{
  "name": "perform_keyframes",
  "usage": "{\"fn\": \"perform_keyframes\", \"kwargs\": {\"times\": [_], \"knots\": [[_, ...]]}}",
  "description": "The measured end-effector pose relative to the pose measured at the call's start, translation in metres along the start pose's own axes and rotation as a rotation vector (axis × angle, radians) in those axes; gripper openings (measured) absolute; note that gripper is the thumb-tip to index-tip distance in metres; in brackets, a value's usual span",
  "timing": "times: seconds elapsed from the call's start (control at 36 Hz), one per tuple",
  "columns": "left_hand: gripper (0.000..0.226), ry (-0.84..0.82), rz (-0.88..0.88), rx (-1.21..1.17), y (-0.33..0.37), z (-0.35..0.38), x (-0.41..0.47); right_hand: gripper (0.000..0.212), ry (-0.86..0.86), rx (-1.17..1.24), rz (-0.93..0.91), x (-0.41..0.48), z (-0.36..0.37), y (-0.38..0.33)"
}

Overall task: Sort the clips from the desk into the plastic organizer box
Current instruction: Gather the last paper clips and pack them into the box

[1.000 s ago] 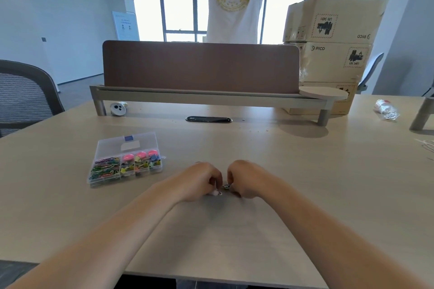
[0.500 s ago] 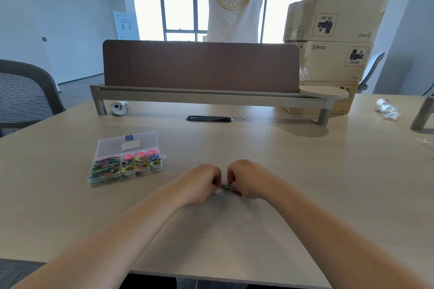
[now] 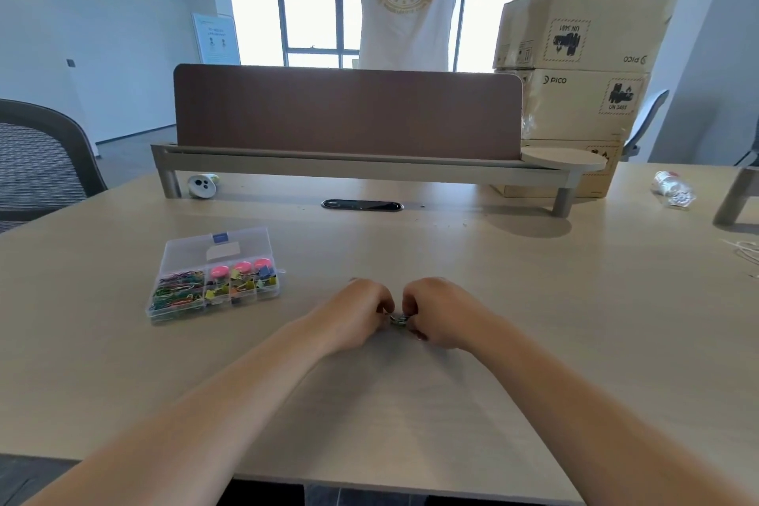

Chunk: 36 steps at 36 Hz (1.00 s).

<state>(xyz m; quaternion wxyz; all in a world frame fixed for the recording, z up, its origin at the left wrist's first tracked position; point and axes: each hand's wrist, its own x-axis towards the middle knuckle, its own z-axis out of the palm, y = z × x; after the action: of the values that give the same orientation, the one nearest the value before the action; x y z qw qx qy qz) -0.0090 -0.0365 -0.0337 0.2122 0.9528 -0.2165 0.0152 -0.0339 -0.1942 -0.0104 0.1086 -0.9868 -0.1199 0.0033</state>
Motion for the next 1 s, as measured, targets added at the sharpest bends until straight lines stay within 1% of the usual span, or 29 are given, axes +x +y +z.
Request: {"fn": "perform_keyframes", "kwargs": {"times": [0.14, 0.31, 0.42, 0.5, 0.56, 0.67, 0.72, 0.83, 0.92, 1.0], "knots": [[0.017, -0.021, -0.008, 0.034, 0.005, 0.0, 0.007, 0.012, -0.022, 0.021, 0.009, 0.0, -0.002, 0.003], [0.014, -0.074, -0.034, 0.055, 0.008, -0.003, 0.01, 0.011, -0.015, 0.052, 0.019, 0.001, -0.001, 0.004], [0.011, -0.104, -0.063, 0.119, 0.009, -0.001, 0.011, 0.014, -0.083, -0.016, 0.039, 0.004, -0.004, -0.001], [0.019, -0.138, -0.078, 0.174, 0.014, 0.0, 0.01, 0.013, -0.157, -0.109, 0.06, 0.006, -0.008, -0.007], [0.019, -0.143, -0.09, 0.196, 0.017, -0.001, 0.009, 0.011, -0.213, -0.17, 0.068, 0.007, -0.01, -0.011], [0.015, -0.117, -0.085, 0.169, 0.016, -0.002, 0.005, 0.014, -0.26, -0.219, 0.071, 0.006, -0.013, -0.016], [0.009, -0.086, -0.071, 0.131, 0.012, -0.002, 0.003, 0.012, -0.219, -0.18, 0.075, 0.005, -0.012, -0.015], [0.011, -0.043, -0.069, 0.035, 0.006, 0.002, 0.002, 0.011, -0.114, -0.084, 0.074, 0.005, -0.006, -0.007], [0.018, -0.007, -0.057, 0.001, 0.005, 0.002, 0.001, 0.009, -0.085, 0.001, 0.085, 0.007, -0.003, -0.002], [0.023, 0.029, -0.049, -0.017, 0.004, 0.003, 0.001, 0.01, -0.067, 0.135, 0.103, 0.009, -0.002, 0.005]]}}
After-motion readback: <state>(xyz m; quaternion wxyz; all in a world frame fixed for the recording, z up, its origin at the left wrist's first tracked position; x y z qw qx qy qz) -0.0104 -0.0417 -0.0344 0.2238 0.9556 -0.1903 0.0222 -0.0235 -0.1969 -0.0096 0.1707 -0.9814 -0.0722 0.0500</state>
